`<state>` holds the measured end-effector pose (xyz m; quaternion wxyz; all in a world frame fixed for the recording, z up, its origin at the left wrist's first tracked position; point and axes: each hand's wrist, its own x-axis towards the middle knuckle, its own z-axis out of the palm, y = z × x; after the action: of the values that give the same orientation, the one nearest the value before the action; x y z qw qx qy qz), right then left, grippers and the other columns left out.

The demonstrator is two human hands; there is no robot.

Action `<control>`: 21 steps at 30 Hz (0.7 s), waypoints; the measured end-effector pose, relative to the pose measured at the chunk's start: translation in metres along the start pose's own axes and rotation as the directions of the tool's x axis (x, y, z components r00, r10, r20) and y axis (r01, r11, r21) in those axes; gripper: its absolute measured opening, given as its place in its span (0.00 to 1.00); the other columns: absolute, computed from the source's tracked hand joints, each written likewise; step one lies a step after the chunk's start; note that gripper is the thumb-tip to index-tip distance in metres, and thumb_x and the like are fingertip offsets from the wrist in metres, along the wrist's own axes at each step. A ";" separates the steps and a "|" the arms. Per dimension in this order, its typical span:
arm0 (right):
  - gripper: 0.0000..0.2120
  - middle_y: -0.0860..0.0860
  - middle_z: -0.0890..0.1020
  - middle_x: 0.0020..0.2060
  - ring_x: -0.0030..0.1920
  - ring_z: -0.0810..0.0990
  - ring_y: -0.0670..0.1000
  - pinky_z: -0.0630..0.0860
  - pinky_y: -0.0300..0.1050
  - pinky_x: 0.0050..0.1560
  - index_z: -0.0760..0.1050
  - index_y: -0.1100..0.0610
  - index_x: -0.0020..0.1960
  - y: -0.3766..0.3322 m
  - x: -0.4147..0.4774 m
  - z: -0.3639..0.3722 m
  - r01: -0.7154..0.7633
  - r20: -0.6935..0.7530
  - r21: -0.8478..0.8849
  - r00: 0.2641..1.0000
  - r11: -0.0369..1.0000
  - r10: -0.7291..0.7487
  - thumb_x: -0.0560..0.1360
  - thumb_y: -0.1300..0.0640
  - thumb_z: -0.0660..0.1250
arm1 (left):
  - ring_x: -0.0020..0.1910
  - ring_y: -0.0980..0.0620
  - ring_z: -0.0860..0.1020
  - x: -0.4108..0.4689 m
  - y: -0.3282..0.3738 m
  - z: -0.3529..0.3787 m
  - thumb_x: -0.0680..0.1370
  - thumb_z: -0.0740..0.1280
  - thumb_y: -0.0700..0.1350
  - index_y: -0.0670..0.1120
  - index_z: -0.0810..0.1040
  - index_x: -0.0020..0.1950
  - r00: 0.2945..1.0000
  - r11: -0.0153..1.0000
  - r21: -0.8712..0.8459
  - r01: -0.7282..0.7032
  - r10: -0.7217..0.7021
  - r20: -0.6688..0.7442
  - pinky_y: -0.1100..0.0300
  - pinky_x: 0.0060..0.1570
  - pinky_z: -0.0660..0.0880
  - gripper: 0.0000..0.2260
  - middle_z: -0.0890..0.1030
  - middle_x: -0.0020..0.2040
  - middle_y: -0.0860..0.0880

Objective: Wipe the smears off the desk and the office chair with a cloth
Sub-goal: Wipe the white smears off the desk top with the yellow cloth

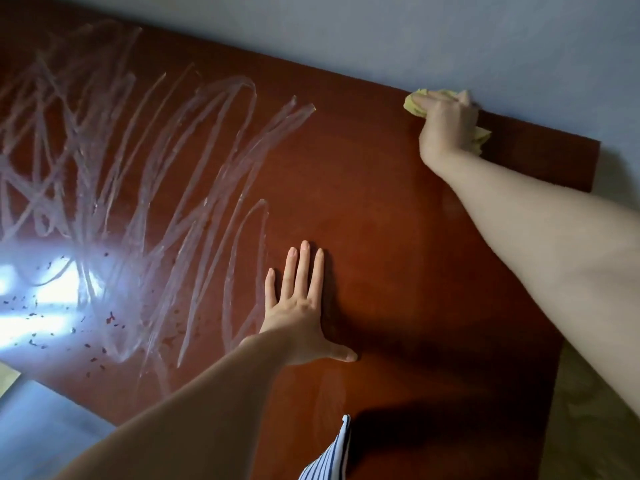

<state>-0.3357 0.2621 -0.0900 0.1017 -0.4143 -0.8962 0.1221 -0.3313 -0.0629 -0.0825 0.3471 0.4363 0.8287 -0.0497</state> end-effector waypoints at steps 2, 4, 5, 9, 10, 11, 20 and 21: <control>0.21 0.48 0.73 0.67 0.64 0.66 0.59 0.63 0.51 0.62 0.73 0.49 0.66 -0.026 0.004 0.007 0.015 0.037 0.013 0.999 1.000 -0.015 0.79 0.64 0.52 | 0.64 0.54 0.17 0.001 0.000 0.001 0.55 0.69 0.76 0.54 0.16 0.65 1.000 1.000 0.002 0.004 -0.004 -0.006 0.50 0.59 0.20 0.68 0.15 0.64 0.54; 0.24 0.46 0.71 0.69 0.64 0.65 0.59 0.62 0.51 0.60 0.73 0.47 0.66 -0.048 0.000 0.015 0.079 0.076 0.021 0.994 0.997 -0.080 0.77 0.68 0.54 | 0.64 0.54 0.17 0.001 -0.001 0.001 0.54 0.69 0.76 0.55 0.16 0.65 1.000 1.000 0.006 0.002 -0.002 -0.006 0.50 0.59 0.19 0.68 0.15 0.64 0.54; 0.25 0.46 0.70 0.70 0.64 0.65 0.58 0.62 0.51 0.59 0.72 0.46 0.66 -0.058 -0.005 0.019 0.127 0.087 0.016 0.988 0.992 -0.128 0.76 0.68 0.55 | 0.64 0.54 0.17 0.001 -0.001 0.001 0.54 0.69 0.76 0.55 0.16 0.65 1.000 1.000 0.004 0.002 -0.002 -0.006 0.50 0.59 0.19 0.68 0.15 0.64 0.54; 0.24 0.45 0.71 0.69 0.60 0.67 0.58 0.62 0.49 0.55 0.71 0.45 0.68 -0.082 -0.040 0.034 0.326 0.075 0.034 0.942 0.945 -0.328 0.79 0.65 0.53 | 0.63 0.55 0.16 0.001 -0.002 0.001 0.55 0.69 0.76 0.56 0.16 0.64 1.000 1.000 0.002 0.006 -0.006 -0.007 0.51 0.58 0.18 0.67 0.14 0.63 0.55; 0.23 0.46 0.72 0.68 0.59 0.68 0.58 0.62 0.49 0.54 0.71 0.46 0.68 -0.082 -0.053 0.036 0.376 0.063 0.048 0.923 0.925 -0.379 0.79 0.65 0.54 | 0.63 0.55 0.16 0.001 -0.002 0.000 0.55 0.69 0.76 0.56 0.16 0.65 1.000 1.000 0.005 0.007 -0.006 -0.002 0.51 0.59 0.19 0.67 0.14 0.63 0.55; 0.23 0.46 0.73 0.67 0.57 0.69 0.58 0.63 0.49 0.53 0.72 0.47 0.68 -0.081 -0.067 0.036 0.423 0.049 0.060 0.903 0.904 -0.426 0.79 0.65 0.55 | 0.62 0.55 0.16 0.001 -0.002 0.000 0.55 0.69 0.76 0.56 0.16 0.65 1.000 1.000 0.007 0.009 -0.009 0.001 0.51 0.59 0.19 0.67 0.14 0.63 0.55; 0.20 0.51 0.82 0.56 0.47 0.78 0.58 0.76 0.56 0.48 0.80 0.54 0.60 -0.002 -0.190 0.004 0.688 -0.024 0.178 0.718 0.704 -0.696 0.71 0.71 0.69 | 0.61 0.56 0.15 -0.002 0.000 -0.003 0.55 0.69 0.76 0.55 0.16 0.65 1.000 1.000 0.014 0.025 -0.026 0.012 0.49 0.63 0.23 0.67 0.14 0.62 0.55; 0.21 0.51 0.82 0.56 0.47 0.78 0.58 0.77 0.57 0.48 0.80 0.55 0.59 0.012 -0.198 -0.002 0.697 -0.009 0.196 0.705 0.690 -0.709 0.71 0.72 0.69 | 0.61 0.56 0.15 -0.002 0.001 -0.003 0.55 0.69 0.76 0.55 0.16 0.65 1.000 0.999 0.015 0.028 -0.028 0.013 0.49 0.64 0.23 0.67 0.14 0.62 0.55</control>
<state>-0.2004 0.1183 -0.1074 0.1483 -0.0241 -0.9738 0.1704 -0.3317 -0.0621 -0.0788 0.3485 0.4267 0.8321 -0.0634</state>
